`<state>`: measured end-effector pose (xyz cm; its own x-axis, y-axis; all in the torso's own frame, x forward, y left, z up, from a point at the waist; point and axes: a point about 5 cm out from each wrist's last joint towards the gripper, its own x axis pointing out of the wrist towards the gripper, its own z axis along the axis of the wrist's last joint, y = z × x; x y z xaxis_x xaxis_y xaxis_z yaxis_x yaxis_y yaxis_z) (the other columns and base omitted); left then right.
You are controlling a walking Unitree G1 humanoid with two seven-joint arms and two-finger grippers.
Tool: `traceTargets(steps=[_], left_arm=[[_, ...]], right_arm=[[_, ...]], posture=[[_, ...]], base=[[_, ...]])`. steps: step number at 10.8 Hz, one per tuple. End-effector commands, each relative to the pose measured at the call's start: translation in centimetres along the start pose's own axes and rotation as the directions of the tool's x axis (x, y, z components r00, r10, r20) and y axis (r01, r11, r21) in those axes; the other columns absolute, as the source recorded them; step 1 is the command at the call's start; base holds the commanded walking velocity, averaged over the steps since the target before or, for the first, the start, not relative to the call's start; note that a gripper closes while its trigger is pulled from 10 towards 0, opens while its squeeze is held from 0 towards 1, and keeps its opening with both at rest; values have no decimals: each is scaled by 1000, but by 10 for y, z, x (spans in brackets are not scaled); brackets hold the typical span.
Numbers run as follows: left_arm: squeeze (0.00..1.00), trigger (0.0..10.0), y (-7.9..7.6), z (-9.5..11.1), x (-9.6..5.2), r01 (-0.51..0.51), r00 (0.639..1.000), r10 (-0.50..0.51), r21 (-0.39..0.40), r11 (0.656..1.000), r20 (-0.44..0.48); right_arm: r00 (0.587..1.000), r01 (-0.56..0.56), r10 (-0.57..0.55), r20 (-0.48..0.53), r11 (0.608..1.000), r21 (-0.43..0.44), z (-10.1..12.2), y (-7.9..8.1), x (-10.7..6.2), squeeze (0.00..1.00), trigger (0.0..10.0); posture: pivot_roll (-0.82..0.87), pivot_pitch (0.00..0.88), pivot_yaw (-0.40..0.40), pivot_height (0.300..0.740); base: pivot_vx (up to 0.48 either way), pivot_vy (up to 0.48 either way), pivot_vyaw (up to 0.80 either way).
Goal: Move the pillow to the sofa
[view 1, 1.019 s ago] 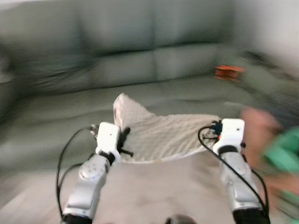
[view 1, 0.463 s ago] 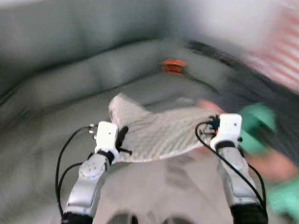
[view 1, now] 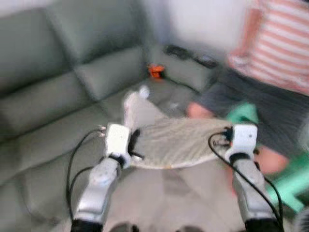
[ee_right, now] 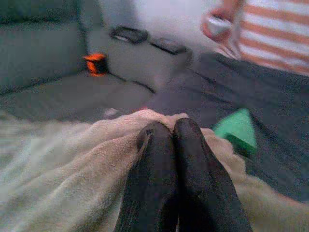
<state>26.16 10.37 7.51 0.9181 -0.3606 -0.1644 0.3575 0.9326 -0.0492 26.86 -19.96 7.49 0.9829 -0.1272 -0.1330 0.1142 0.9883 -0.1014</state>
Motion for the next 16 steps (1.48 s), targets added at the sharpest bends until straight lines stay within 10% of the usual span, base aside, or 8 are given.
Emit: traceTargets(steps=[1, 16], left_arm=[[0, 10000, 5, 9, 0, -9, 999, 9, 13, 1000, 38], [0, 10000, 7, 9, 6, -73, 997, 71, 61, 995, 35]], right_arm=[[998, -25, 25, 61, 1000, 8, 13, 6, 2, 0, 10000], [968, -204, 192, 162, 977, 59, 26, 28, -4, 0, 10000]], posture=[[-55, 0, 20, 740], [-57, 0, 27, 740]], base=[[386, 0, 0], [112, 0, 363]])
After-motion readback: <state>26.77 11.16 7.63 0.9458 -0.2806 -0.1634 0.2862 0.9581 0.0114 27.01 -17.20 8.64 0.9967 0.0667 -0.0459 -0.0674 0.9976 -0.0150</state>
